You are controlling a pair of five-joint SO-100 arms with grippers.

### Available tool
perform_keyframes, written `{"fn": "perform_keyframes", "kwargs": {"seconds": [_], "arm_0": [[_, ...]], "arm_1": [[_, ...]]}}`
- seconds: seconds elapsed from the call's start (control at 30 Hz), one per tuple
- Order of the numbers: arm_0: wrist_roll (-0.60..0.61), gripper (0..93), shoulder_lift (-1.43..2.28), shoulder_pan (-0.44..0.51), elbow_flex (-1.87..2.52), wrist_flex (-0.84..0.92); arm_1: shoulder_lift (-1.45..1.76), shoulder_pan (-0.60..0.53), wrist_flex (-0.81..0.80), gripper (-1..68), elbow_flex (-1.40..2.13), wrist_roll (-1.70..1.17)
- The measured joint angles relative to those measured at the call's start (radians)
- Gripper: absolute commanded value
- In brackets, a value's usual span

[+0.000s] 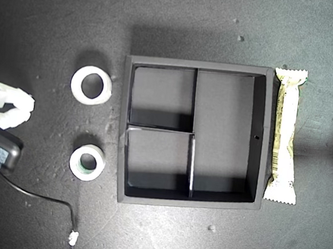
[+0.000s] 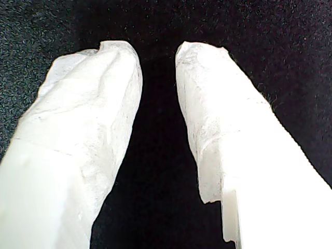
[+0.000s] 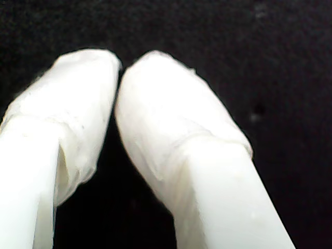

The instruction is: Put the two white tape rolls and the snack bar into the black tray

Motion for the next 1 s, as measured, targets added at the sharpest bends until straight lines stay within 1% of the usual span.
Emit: {"fn": "perform_keyframes", "kwargs": {"seconds": [0.67,0.7,0.73,0.83,0.9,0.93,1.0], "arm_0": [[-0.002,0.2,0.000,0.000,0.000,0.000],[-0.011,0.2,0.000,-0.006,0.000,0.000],[-0.034,0.2,0.000,-0.021,0.000,0.000],[-0.158,0.5,0.000,-0.060,0.000,0.000],[-0.221,0.1,0.000,-0.060,0.000,0.000],[-0.235,0.1,0.000,-0.060,0.000,-0.003],[-0.225,0.0,0.000,-0.060,0.000,-0.014]], "arm_1": [[0.000,0.012,0.000,4.2,0.000,0.000],[0.000,0.029,-0.002,4.0,0.000,0.000],[-0.002,0.044,-0.015,2.4,0.000,0.000],[-0.003,0.074,-0.078,-0.1,0.000,0.000],[-0.002,0.112,-0.137,-0.1,0.000,0.000],[-0.002,0.137,-0.170,-0.2,0.000,0.000],[-0.002,0.178,-0.245,-0.2,0.000,0.000]]}}
